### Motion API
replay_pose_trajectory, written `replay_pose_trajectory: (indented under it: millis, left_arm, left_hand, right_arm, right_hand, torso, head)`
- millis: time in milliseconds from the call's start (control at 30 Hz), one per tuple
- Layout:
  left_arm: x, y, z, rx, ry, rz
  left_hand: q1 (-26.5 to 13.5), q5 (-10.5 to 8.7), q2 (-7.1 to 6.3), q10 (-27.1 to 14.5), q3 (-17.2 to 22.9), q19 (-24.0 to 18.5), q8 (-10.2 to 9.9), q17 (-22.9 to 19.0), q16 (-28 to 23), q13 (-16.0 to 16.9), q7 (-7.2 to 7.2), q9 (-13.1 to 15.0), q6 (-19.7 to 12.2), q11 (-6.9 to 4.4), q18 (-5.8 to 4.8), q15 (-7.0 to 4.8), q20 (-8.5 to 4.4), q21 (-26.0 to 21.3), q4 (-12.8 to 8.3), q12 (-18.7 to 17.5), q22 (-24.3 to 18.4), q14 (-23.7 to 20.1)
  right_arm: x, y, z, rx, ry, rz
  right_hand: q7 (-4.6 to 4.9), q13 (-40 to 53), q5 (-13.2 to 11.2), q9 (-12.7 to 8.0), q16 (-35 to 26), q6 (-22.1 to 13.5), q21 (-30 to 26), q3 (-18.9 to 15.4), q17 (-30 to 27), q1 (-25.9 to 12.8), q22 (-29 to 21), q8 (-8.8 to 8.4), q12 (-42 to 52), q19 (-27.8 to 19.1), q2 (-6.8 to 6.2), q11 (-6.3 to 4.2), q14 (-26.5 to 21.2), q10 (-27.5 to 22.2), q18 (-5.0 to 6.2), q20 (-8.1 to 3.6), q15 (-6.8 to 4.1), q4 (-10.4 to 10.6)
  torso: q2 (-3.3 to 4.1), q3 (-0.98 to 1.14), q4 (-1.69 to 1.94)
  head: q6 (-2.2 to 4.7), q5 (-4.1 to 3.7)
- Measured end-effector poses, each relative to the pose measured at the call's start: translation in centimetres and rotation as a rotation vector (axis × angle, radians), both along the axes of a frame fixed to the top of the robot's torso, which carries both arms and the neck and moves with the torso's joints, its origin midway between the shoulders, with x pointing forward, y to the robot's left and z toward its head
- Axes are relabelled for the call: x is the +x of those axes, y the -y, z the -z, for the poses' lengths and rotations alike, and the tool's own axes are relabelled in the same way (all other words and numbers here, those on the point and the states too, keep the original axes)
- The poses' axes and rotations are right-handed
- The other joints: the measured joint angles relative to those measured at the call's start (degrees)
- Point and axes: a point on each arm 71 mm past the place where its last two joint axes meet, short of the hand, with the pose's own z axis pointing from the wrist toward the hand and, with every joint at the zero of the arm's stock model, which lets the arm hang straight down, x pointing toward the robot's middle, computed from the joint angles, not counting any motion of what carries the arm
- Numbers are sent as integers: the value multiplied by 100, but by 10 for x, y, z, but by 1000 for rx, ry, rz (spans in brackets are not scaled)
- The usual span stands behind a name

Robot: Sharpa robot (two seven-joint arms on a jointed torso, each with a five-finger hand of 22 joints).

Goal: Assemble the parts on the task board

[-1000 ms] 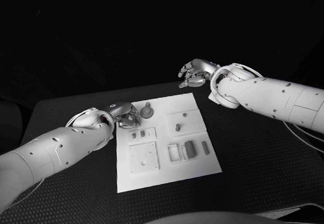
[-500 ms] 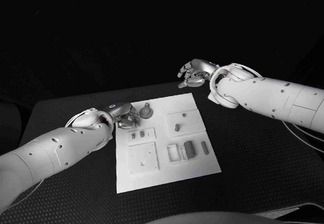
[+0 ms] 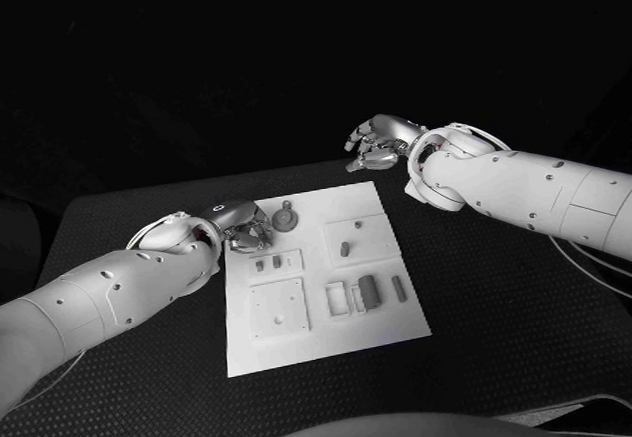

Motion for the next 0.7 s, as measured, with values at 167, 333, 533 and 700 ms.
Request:
replay_pose_trajectory:
  millis: [167,333,533,700]
  left_arm:
    - [0,1,0,-3,0,6]
    - [-2,2,2,-2,-6,12]
    - [-2,2,3,2,-6,12]
    - [-2,3,3,7,-7,12]
  left_hand:
    - [3,-14,-3,0,15,0,0,0,0,82,-2,0,-3,0,-1,10,1,0,15,0,0,8]
    - [-5,5,5,10,14,0,1,0,0,118,4,4,-19,8,-1,6,2,0,16,0,-1,3]
    - [-8,5,8,14,7,-3,-1,0,0,118,30,-8,-46,12,-1,-20,0,0,23,-1,-1,-25]
    - [-8,5,8,16,7,-23,-5,0,0,118,57,-16,-80,14,-8,-20,-20,0,23,7,-1,-26]
  right_arm:
    - [0,0,0,0,0,0]
    - [0,0,0,0,0,0]
    - [0,1,0,-1,0,1]
    - [0,1,0,-1,0,1]
  right_hand:
    - [4,0,0,0,0,1,0,0,0,0,0,0,0,0,0,0,0,0,0,0,0,0]
    - [6,0,0,0,0,-1,0,0,0,0,0,0,0,0,0,0,1,0,0,1,1,0]
    - [8,5,0,0,0,-2,0,0,0,0,0,0,0,-1,0,0,8,0,0,1,8,0]
    - [9,5,0,0,0,-1,0,0,0,0,0,0,0,-1,0,0,8,0,0,1,8,0]
  torso:
    - [0,3,-1]
    - [0,4,-2]
    - [-1,3,-2]
    - [-1,1,-2]
  head:
    - [2,-8]
    - [0,-18]
    - [-5,-24]
    - [-4,-25]
